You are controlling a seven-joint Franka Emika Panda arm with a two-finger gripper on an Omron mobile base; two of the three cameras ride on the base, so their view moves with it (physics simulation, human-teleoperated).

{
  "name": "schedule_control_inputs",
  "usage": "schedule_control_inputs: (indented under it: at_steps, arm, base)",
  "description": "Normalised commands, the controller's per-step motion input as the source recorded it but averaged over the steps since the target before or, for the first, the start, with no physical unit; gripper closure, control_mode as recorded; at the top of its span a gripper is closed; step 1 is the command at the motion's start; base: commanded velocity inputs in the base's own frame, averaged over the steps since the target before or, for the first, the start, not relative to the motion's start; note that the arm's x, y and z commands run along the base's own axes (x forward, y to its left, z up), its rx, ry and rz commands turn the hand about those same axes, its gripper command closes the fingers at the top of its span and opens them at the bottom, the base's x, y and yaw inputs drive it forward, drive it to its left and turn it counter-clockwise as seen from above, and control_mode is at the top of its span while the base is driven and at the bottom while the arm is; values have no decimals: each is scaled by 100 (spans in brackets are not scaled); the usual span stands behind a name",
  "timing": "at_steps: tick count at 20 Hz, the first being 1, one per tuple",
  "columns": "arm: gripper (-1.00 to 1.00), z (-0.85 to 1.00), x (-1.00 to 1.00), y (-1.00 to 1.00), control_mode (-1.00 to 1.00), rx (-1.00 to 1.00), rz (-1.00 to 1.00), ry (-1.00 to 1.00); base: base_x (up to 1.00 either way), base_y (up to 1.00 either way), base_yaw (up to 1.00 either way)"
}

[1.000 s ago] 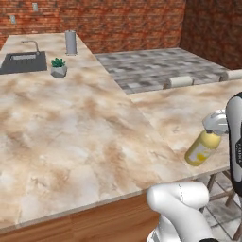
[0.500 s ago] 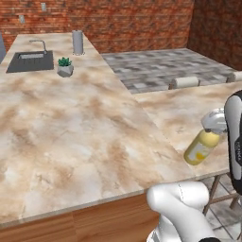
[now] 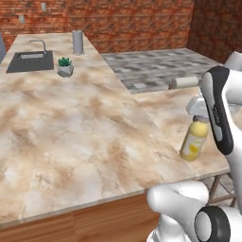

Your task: Place the drinks on the dining counter in a tight cluster.

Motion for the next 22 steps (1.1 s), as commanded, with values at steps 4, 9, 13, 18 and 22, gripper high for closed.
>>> schedule_control_inputs:
  at_steps: [4,9,13,18,22]
  arm:
    - [100,5,71,-1,-100,-1,4,29]
    - [100,-26,42,-13,-100,2,17,4]
    - [100,-53,84,-40,-100,0,3,0]
    - [100,-38,69,-71,-100,0,0,0]
    - [100,-4,39,-92,-100,0,0,0]
  base:
    - [0,0,0]
    - [0,0,0]
    - [0,0,0]
    - [0,0,0]
    - [0,0,0]
